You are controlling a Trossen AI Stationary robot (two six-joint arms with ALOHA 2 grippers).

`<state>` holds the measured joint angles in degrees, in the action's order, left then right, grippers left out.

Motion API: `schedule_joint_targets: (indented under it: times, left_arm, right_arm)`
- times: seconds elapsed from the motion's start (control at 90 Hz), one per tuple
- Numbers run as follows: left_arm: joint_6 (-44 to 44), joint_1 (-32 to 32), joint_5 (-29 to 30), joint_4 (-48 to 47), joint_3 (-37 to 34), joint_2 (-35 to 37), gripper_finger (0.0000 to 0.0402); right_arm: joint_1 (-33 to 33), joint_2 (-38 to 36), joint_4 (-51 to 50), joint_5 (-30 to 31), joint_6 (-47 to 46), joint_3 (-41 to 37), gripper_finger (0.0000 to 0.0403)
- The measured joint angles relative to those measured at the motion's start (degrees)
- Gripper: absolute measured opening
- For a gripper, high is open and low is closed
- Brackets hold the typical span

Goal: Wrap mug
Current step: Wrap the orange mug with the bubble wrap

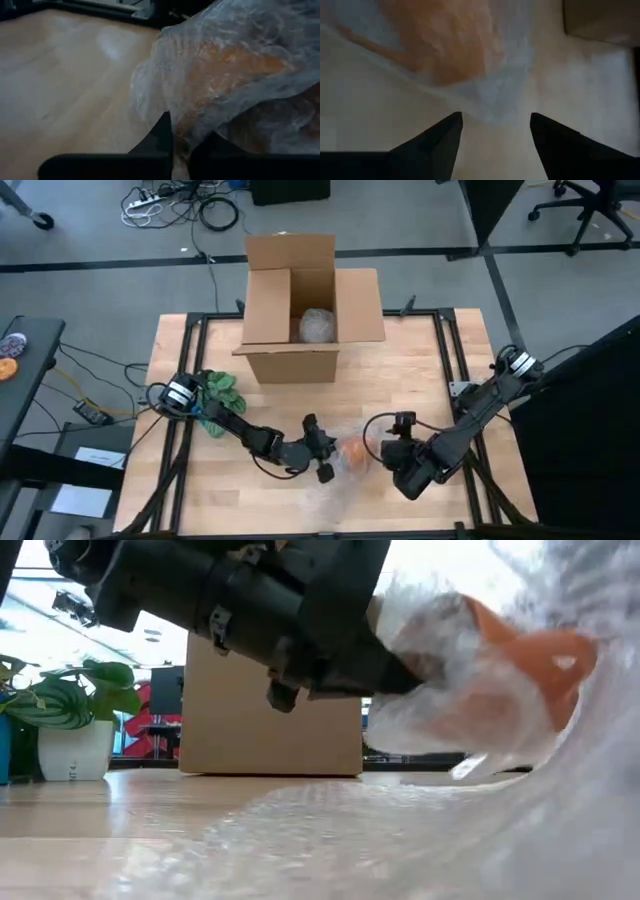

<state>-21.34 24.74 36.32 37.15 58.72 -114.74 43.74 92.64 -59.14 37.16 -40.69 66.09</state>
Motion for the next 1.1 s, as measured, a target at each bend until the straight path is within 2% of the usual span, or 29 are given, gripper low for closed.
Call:
schedule_joint_targets:
  times: [0.067,0.178,0.311,0.4,0.556,0.656,0.856,0.978,1.1]
  left_arm:
    - [0.1,0.0,0.0,1.8,0.0,0.0,0.0001]
    - [-0.3,0.1,0.1,4.1,0.0,0.0,0.0002]
    - [-0.7,0.1,0.0,6.6,0.0,-0.1,0.0003]
    - [-1.9,0.1,0.1,8.0,0.0,-0.1,0.0003]
    - [-3.0,0.0,0.8,10.3,0.0,-0.1,0.0004]
    - [-2.9,-0.2,3.9,10.3,0.0,-0.1,0.0004]
    - [-3.0,-1.1,5.4,10.0,0.0,0.0,0.0005]
    - [-3.0,-1.4,6.1,9.8,0.0,0.0,0.0005]
    - [-2.6,-1.6,7.1,9.9,0.0,0.0,0.0005]
  right_arm:
    - [0.5,0.0,3.9,0.8,-0.9,-4.0,0.0208]
    - [1.0,0.0,16.2,1.0,-1.6,-10.7,0.0202]
    - [0.9,0.0,34.1,5.8,0.9,-16.9,0.0197]
    - [0.7,0.0,39.0,7.7,3.1,-18.6,0.0196]
    - [1.3,-0.2,29.8,7.7,2.2,-16.6,0.0196]
    - [2.8,-1.3,20.7,7.6,0.0,-11.9,0.0196]
    - [5.9,-2.3,5.1,9.2,-1.4,-1.2,0.0196]
    - [6.9,-2.3,-1.7,6.5,-3.1,3.0,0.0196]
    - [7.9,-2.0,-2.3,3.0,-5.2,3.2,0.0196]
